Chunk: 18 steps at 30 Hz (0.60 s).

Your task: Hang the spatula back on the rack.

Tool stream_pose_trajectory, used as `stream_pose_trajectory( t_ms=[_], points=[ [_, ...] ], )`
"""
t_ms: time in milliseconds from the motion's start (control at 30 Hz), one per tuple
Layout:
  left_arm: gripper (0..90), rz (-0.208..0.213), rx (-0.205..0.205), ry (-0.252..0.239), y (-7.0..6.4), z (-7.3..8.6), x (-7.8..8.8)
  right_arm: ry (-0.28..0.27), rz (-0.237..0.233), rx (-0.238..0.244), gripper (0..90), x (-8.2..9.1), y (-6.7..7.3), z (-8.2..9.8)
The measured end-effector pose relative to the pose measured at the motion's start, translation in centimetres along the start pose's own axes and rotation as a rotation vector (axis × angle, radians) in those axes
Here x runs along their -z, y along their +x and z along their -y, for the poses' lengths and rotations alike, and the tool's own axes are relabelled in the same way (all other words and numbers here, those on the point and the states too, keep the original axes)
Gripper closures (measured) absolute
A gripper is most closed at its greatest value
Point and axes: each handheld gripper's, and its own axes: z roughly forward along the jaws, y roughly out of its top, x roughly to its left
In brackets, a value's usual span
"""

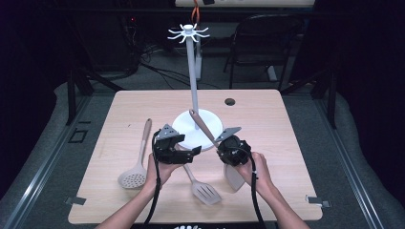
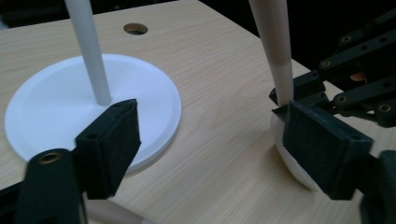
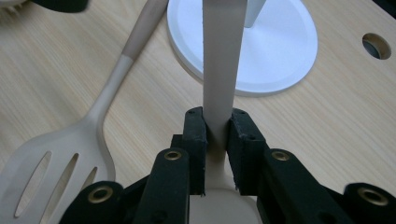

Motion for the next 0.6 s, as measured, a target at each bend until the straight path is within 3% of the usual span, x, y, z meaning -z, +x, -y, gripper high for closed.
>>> stream_pose_trajectory(
  t_ms=[100, 300, 400, 600],
  points=[
    [31.4, 0.044, -0.014, -0.012, -0.7, -0.3, -0.7, -0.018, -0.005, -0.012, 78.4, 0.1, -0.1, 0.0],
    [41.9, 0.072, -0.028, -0.03, -1.6, -0.3, -1.5, -0.028, -0.008, -0.015, 78.4, 0.1, 0.1, -0.1],
    [46.6, 0.085, -0.022, -0.048, -1.8, -0.4, -1.7, -0.035, -0.016, -0.014, 78.4, 0.1, 0.3, -0.2],
    [58.0, 0.129, 0.029, -0.088, -1.6, -0.8, -1.9, -0.06, -0.014, -0.012, 78.4, 0.0, 0.9, -0.4]
  ],
)
